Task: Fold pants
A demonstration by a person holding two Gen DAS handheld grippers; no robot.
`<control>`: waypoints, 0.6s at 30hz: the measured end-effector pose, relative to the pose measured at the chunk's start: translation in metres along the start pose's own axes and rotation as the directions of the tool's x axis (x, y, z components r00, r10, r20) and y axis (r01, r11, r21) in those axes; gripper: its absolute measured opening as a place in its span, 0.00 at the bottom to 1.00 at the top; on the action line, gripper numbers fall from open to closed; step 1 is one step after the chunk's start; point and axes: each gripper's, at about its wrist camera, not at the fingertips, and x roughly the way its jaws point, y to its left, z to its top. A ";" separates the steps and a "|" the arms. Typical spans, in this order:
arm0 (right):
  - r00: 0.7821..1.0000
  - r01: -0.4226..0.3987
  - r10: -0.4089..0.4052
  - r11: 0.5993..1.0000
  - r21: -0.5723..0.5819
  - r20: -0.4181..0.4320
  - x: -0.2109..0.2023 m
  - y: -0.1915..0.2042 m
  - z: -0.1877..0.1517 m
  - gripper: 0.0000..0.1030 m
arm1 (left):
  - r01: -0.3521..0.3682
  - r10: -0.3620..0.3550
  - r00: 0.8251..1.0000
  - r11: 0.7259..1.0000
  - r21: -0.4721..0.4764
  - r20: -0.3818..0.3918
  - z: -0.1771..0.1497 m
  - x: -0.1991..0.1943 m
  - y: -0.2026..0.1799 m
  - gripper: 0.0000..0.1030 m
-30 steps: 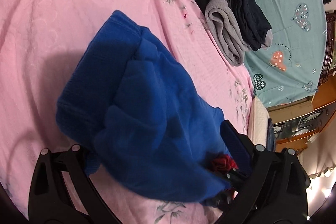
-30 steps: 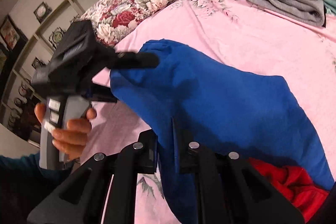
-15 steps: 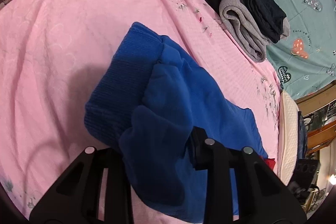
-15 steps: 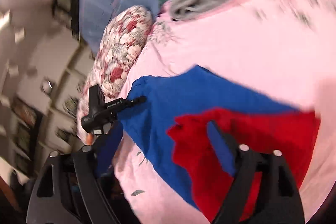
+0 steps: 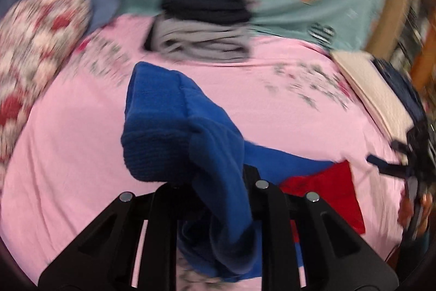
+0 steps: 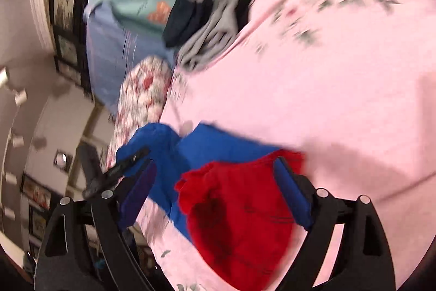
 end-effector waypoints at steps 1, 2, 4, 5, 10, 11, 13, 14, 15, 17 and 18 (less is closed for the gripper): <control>0.999 -0.010 0.009 0.999 0.034 0.036 -0.012 -0.013 0.001 0.88 | 0.014 -0.014 1.000 0.998 0.066 0.000 0.001 -0.001 -0.022 0.17; 0.998 -0.025 0.021 0.997 0.070 0.066 -0.022 -0.026 -0.001 0.89 | 0.034 -0.034 0.999 0.990 0.136 -0.003 0.000 -0.001 -0.045 0.17; 0.994 -0.060 0.047 0.989 0.133 0.099 -0.025 -0.047 -0.006 0.90 | 0.070 -0.068 0.998 0.966 0.250 -0.018 -0.008 -0.001 -0.083 0.17; 0.993 -0.077 0.060 0.983 0.165 0.106 -0.026 -0.057 -0.010 0.90 | 0.086 -0.079 0.996 0.951 0.298 -0.033 -0.012 0.002 -0.101 0.17; 0.984 -0.139 0.113 0.972 0.190 0.140 -0.030 -0.073 -0.014 0.90 | 0.111 -0.035 0.985 0.883 0.456 -0.171 -0.044 0.041 -0.162 0.18; 0.981 -0.151 0.125 0.972 0.178 0.147 -0.031 -0.071 -0.014 0.90 | 0.116 -0.027 0.981 0.874 0.472 -0.191 -0.049 0.047 -0.166 0.21; 0.983 -0.146 0.123 0.974 0.171 0.138 -0.032 -0.072 -0.014 0.90 | 0.167 -0.059 0.972 0.852 0.496 -0.227 -0.062 0.052 -0.175 0.50; 0.984 -0.150 0.130 0.974 0.173 0.120 -0.030 -0.072 -0.015 0.90 | 0.209 -0.098 0.965 0.845 0.492 -0.242 -0.065 0.050 -0.178 0.87; 0.984 -0.155 0.138 0.973 0.173 0.110 -0.030 -0.074 -0.016 0.90 | 0.238 -0.128 0.960 0.840 0.487 -0.247 -0.067 0.046 -0.182 0.98; 0.984 -0.161 0.145 0.974 0.161 0.106 -0.030 -0.072 -0.016 0.91 | 0.280 -0.180 0.954 0.823 0.494 -0.242 -0.067 0.038 -0.190 0.98; 0.983 -0.171 0.156 0.972 0.161 0.101 -0.029 -0.071 -0.017 0.91 | 0.292 -0.195 0.951 0.821 0.490 -0.240 -0.067 0.036 -0.192 0.98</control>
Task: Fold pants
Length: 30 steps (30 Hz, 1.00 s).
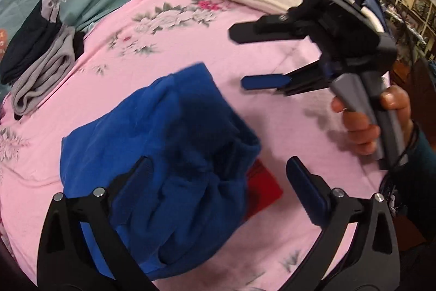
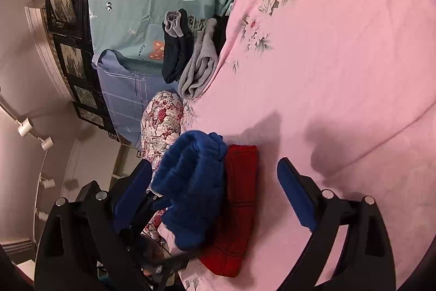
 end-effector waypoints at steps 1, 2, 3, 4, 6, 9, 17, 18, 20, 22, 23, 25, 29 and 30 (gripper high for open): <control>1.000 -0.007 0.007 1.000 0.000 -0.003 0.001 0.000 0.000 0.91 | 0.017 -0.017 1.000 1.000 -0.012 0.003 0.000 -0.002 0.003 0.98; 1.000 -0.004 0.004 1.000 -0.005 0.000 0.001 0.000 0.000 0.91 | 0.032 -0.032 0.999 0.999 -0.030 0.007 -0.001 -0.005 0.007 0.98; 1.000 0.004 -0.004 1.000 -0.012 0.004 -0.001 0.001 -0.001 0.91 | 0.044 -0.044 0.999 0.998 -0.047 0.012 0.001 -0.005 0.009 0.98; 1.000 0.023 -0.022 0.999 -0.028 0.020 -0.003 0.003 -0.001 0.91 | 0.061 -0.060 0.998 0.995 -0.077 0.019 -0.003 -0.008 0.018 0.98; 0.997 0.039 -0.034 0.996 -0.082 0.065 -0.011 0.013 -0.002 0.91 | 0.085 -0.082 0.996 0.986 -0.146 0.023 -0.010 -0.013 0.039 0.98; 0.995 -0.061 0.072 0.988 -0.140 0.074 -0.015 0.033 -0.005 0.91 | 0.120 -0.112 0.993 0.964 -0.235 0.048 -0.028 -0.025 0.068 0.98; 0.991 -0.115 0.091 0.960 -0.257 -0.102 0.047 0.096 -0.030 0.93 | 0.220 -0.218 0.975 0.927 -0.304 0.042 -0.058 -0.027 0.086 0.98; 0.991 -0.074 0.043 0.963 -0.258 -0.125 0.056 0.093 -0.034 0.93 | 0.223 -0.226 0.974 0.930 -0.291 0.023 -0.062 -0.022 0.083 0.98; 0.973 0.100 -0.143 0.969 -0.225 -0.182 0.075 0.073 -0.042 0.93 | 0.215 -0.225 0.974 0.943 -0.255 -0.007 -0.072 -0.018 0.076 0.98; 0.967 0.143 -0.185 0.963 -0.227 -0.176 0.073 0.058 -0.047 0.91 | 0.221 -0.226 0.974 0.946 -0.238 0.007 -0.076 -0.027 0.079 0.98; 0.966 0.143 -0.185 0.963 -0.228 -0.179 0.069 0.058 -0.048 0.89 | 0.234 -0.236 0.972 0.940 -0.249 0.024 -0.076 -0.035 0.084 0.98; 0.971 0.135 -0.167 0.974 -0.183 -0.170 0.054 0.061 -0.046 0.90 | 0.244 -0.233 0.970 0.926 -0.287 0.070 -0.075 -0.050 0.101 0.98; 0.980 0.134 -0.148 0.985 -0.110 -0.136 0.019 0.061 -0.042 0.93 | 0.239 -0.197 0.970 0.872 -0.427 0.141 -0.079 -0.068 0.146 0.98; 0.974 0.166 -0.179 0.980 -0.106 -0.136 0.015 0.058 -0.044 0.93 | 0.238 -0.194 0.971 0.846 -0.476 0.140 -0.081 -0.067 0.159 0.98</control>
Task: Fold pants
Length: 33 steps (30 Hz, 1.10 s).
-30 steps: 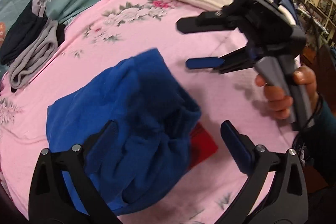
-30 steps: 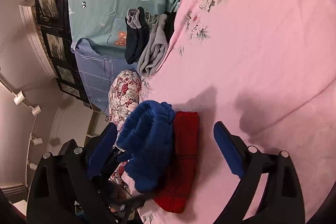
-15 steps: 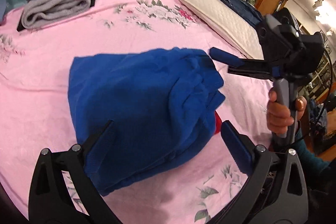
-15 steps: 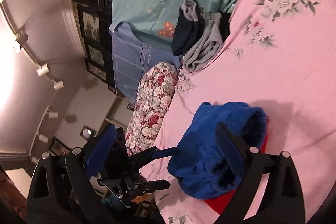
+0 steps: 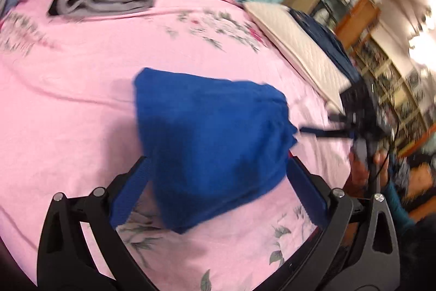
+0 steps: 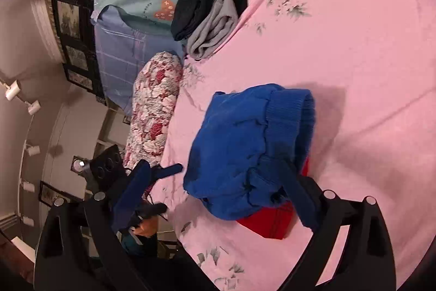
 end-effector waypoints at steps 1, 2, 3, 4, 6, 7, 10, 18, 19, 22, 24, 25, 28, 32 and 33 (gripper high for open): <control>1.000 0.020 -0.020 1.000 0.012 -0.012 -0.001 -0.004 -0.003 0.93 | -0.002 0.002 1.000 0.999 -0.045 -0.004 0.002 0.000 0.009 0.98; 0.998 0.042 -0.041 0.998 0.039 -0.038 0.001 -0.011 -0.008 0.93 | -0.006 0.005 1.000 0.996 -0.088 -0.011 0.004 0.002 0.018 0.98; 0.997 0.057 -0.053 0.997 0.059 -0.062 0.006 -0.014 -0.012 0.93 | -0.010 0.007 1.000 0.992 -0.122 -0.021 0.004 0.006 0.024 0.98; 0.994 0.077 -0.071 0.994 0.075 -0.088 0.011 -0.018 -0.016 0.93 | -0.011 0.006 0.999 0.990 -0.139 -0.035 0.005 0.012 0.028 0.98; 0.985 0.129 -0.124 0.991 0.041 -0.120 0.022 -0.016 -0.021 0.93 | -0.008 -0.002 0.998 0.988 -0.154 -0.066 0.004 0.023 0.031 0.98; 0.981 0.143 -0.140 0.990 0.014 -0.134 0.025 -0.012 -0.022 0.93 | -0.009 -0.004 0.997 0.986 -0.165 -0.083 0.003 0.029 0.032 0.98; 0.968 0.170 -0.168 0.985 -0.005 -0.188 0.041 -0.005 -0.020 0.93 | 0.012 -0.035 0.993 0.979 -0.202 -0.114 0.002 0.040 0.037 0.98; 0.964 0.141 -0.131 0.990 0.026 -0.230 0.055 -0.010 -0.006 0.93 | 0.085 -0.118 0.985 0.966 -0.243 -0.124 -0.002 0.048 0.051 0.98; 0.967 0.127 -0.116 0.991 0.034 -0.228 0.057 -0.011 -0.005 0.93 | 0.098 -0.134 0.982 0.962 -0.257 -0.129 -0.002 0.050 0.054 0.98; 0.968 0.121 -0.116 0.993 0.007 -0.222 0.065 -0.007 0.000 0.97 | 0.121 -0.168 0.976 0.948 -0.295 -0.139 -0.005 0.058 0.060 0.98; 0.966 0.121 -0.124 0.992 -0.025 -0.226 0.073 -0.002 0.001 0.99 | 0.134 -0.187 0.971 0.940 -0.315 -0.146 -0.006 0.064 0.063 0.98; 0.967 0.119 -0.124 0.992 -0.036 -0.224 0.075 0.000 0.001 0.99 | 0.141 -0.192 0.972 0.940 -0.312 -0.136 -0.006 0.064 0.062 0.98; 0.966 0.109 -0.119 0.993 -0.054 -0.231 0.077 0.001 0.001 0.99 | 0.155 -0.201 0.971 0.943 -0.293 -0.133 -0.005 0.065 0.060 0.98; 0.956 0.077 -0.103 0.992 -0.105 -0.273 0.076 0.005 -0.005 0.99 | 0.175 -0.217 0.969 0.941 -0.289 -0.118 -0.003 0.069 0.061 0.98; 0.956 0.072 -0.101 0.991 -0.113 -0.275 0.076 0.005 -0.005 0.99 | 0.185 -0.226 0.968 0.938 -0.294 -0.112 -0.002 0.070 0.062 0.98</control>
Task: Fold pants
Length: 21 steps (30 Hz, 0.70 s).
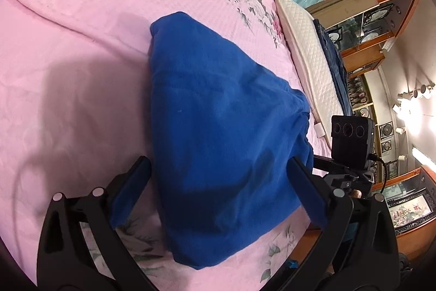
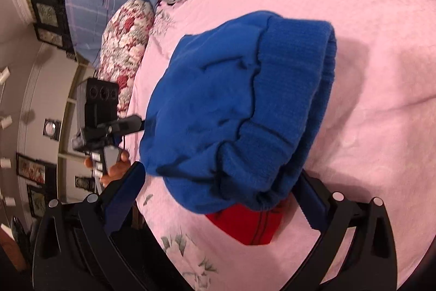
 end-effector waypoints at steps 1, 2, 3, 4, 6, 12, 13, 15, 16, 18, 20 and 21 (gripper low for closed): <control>1.000 -0.002 0.002 1.000 -0.002 0.003 0.000 0.000 0.000 0.99 | 0.013 -0.013 1.000 1.000 -0.005 0.006 0.002 0.002 0.001 0.98; 1.000 -0.004 0.004 1.000 0.002 0.008 0.001 -0.001 0.001 0.99 | 0.024 -0.024 1.000 1.000 -0.009 0.011 0.003 0.003 0.002 0.98; 1.000 -0.003 0.003 1.000 0.001 0.013 0.002 -0.001 0.001 0.99 | 0.030 -0.030 0.999 0.999 -0.010 0.012 0.004 0.005 0.001 0.98; 1.000 0.001 -0.001 1.000 -0.007 0.018 0.004 0.000 0.002 0.99 | 0.037 -0.037 0.999 0.999 -0.010 0.012 0.005 0.006 0.001 0.98; 1.000 0.004 -0.004 1.000 -0.028 0.023 0.007 0.002 0.002 0.99 | 0.044 -0.044 0.999 0.999 -0.010 0.014 0.006 0.007 0.001 0.98; 0.999 -0.008 0.009 1.000 -0.005 0.045 0.006 0.003 0.001 0.99 | 0.063 -0.062 0.997 0.998 -0.026 0.035 0.011 0.012 0.001 0.98; 0.999 -0.012 0.012 1.000 0.004 0.052 0.007 0.003 0.002 0.99 | 0.063 -0.062 0.997 0.998 -0.028 0.039 0.011 0.012 0.000 0.97; 0.998 -0.008 0.008 1.000 0.006 0.065 0.007 0.003 0.002 0.95 | 0.057 -0.056 0.997 0.998 -0.025 0.048 0.010 0.010 0.000 0.90; 0.998 0.001 -0.001 1.000 0.006 0.068 0.007 0.002 0.001 0.86 | 0.054 -0.052 0.997 0.998 -0.032 0.051 0.009 0.008 0.001 0.83; 0.997 0.006 -0.008 1.000 0.030 0.077 0.000 -0.009 -0.002 0.66 | 0.063 -0.062 0.998 0.997 -0.045 0.030 0.009 0.010 0.004 0.54; 0.996 -0.010 0.004 0.998 0.065 0.094 -0.007 -0.020 -0.004 0.43 | 0.053 -0.052 0.997 0.998 -0.032 0.049 0.009 0.006 0.000 0.49; 0.995 -0.007 0.001 0.998 0.061 0.103 -0.009 -0.020 -0.005 0.42 | 0.043 -0.042 0.997 0.999 -0.014 0.065 0.008 0.002 -0.004 0.46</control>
